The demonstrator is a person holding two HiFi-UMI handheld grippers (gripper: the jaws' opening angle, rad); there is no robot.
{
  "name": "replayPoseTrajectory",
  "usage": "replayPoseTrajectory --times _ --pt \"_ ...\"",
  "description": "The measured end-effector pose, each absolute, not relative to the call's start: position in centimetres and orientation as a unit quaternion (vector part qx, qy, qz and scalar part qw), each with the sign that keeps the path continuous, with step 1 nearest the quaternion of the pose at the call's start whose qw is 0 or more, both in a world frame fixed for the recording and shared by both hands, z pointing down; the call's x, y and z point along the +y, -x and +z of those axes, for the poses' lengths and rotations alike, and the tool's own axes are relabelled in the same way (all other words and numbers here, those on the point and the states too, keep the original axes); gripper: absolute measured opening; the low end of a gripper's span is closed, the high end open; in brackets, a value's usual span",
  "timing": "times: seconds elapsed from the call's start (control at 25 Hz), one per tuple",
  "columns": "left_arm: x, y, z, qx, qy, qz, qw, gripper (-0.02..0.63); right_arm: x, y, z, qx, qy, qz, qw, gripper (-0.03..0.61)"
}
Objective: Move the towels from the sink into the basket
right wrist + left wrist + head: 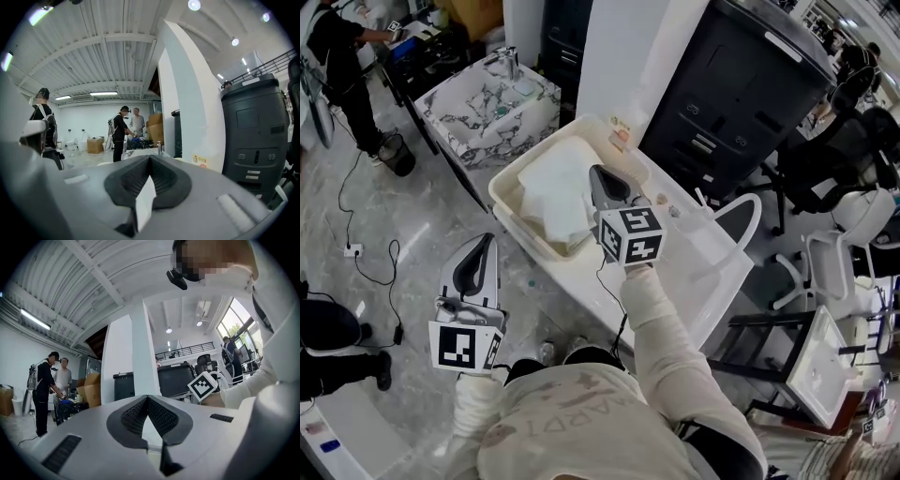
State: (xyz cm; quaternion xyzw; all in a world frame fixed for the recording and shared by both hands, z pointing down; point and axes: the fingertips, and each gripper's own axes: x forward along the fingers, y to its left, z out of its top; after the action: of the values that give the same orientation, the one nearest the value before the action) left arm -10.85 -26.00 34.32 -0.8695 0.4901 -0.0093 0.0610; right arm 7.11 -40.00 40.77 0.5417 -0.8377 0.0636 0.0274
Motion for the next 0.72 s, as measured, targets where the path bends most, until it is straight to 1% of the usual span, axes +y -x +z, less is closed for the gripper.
replayPoseTrajectory --times 0.32,0.44,0.72 --pt "-26.5 10.0 34.2 0.472 0.880 -0.002 0.061 0.005 -36.5 -7.6 39.2 -0.835 -0.548 0.049 -0.004 0.011" --pt "-26.8 9.5 34.1 0.466 0.883 0.002 0.053 0.005 -35.4 -7.9 38.6 -0.832 -0.554 0.039 -0.008 0.011" --pt "-27.1 8.5 33.9 0.446 0.893 0.005 0.064 0.005 -33.0 -8.8 37.3 -0.825 -0.565 0.015 -0.012 0.011"
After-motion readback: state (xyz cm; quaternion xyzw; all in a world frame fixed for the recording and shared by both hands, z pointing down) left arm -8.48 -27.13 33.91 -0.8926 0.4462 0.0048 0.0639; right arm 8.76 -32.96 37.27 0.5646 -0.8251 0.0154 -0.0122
